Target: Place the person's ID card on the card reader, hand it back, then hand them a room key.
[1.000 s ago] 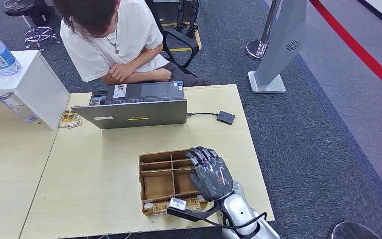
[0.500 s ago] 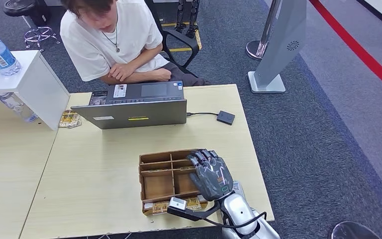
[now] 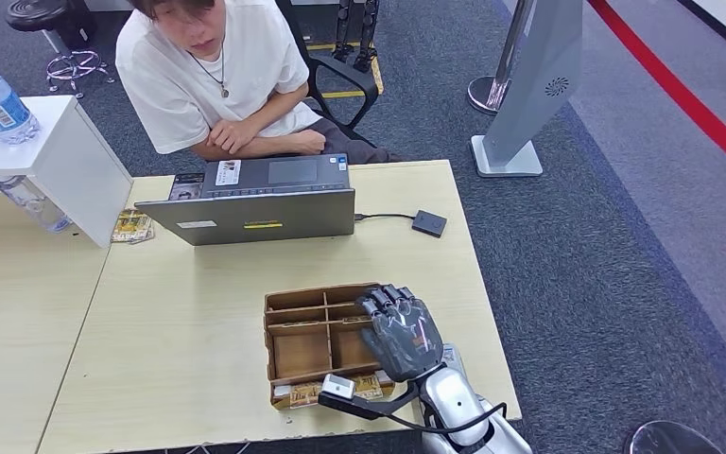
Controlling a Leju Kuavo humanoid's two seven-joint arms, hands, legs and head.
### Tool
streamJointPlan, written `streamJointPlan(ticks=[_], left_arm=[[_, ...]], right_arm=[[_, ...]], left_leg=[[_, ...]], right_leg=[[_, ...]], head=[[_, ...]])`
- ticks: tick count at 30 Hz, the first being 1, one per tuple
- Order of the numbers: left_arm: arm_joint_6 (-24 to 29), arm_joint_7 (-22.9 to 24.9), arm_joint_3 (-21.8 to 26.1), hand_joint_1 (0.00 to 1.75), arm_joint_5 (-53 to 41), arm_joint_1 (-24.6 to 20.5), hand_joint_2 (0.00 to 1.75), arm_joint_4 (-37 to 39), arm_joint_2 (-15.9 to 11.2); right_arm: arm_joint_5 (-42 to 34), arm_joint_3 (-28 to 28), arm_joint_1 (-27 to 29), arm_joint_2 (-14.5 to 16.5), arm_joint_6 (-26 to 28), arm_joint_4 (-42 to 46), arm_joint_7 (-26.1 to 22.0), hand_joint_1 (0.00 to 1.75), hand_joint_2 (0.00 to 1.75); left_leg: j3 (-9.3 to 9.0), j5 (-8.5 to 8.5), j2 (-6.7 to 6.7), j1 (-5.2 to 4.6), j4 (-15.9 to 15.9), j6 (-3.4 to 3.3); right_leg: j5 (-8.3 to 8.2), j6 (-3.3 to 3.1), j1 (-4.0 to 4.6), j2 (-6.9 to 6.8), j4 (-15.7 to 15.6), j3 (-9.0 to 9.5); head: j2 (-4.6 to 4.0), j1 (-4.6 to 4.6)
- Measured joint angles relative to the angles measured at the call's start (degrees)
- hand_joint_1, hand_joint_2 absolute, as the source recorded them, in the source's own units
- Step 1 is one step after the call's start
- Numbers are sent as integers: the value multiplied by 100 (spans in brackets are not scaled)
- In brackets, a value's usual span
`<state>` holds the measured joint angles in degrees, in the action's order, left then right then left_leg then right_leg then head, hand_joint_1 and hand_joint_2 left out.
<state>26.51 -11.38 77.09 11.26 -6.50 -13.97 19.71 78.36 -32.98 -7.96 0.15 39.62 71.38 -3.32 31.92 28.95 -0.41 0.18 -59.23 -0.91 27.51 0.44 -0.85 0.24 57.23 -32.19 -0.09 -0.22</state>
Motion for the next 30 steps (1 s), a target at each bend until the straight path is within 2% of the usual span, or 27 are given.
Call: streamJointPlan(ticks=[3,15,19,24,30], left_arm=[[9,-11,0,0,8,0,0,0,0],[18,-51,0,0,20,-4,0,43,2],[21,-57,0,0,25,-6,0,68,2],[29,-69,-1,0,87,-8,0,95,2],[54,-125,-53,0,235,-13,0,139,2]], right_arm=[[11,0,-1,0,1,-10,14,110,175],[84,-1,-86,0,2,-186,120,141,175],[100,-4,-109,0,5,-231,144,144,175],[121,-13,-123,0,7,-233,171,172,175],[219,11,-24,0,9,26,-14,175,175]], left_leg=[[0,0,0,0,0,0],[0,0,0,0,0,0],[0,0,0,0,0,0],[-1,0,0,0,0,0],[0,0,0,0,0,0]], right_leg=[[0,0,0,0,0,0],[0,0,0,0,0,0],[0,0,0,0,0,0],[0,0,0,0,0,0],[0,0,0,0,0,0]], head=[[0,1],[0,0],[0,1],[0,0],[0,1]])
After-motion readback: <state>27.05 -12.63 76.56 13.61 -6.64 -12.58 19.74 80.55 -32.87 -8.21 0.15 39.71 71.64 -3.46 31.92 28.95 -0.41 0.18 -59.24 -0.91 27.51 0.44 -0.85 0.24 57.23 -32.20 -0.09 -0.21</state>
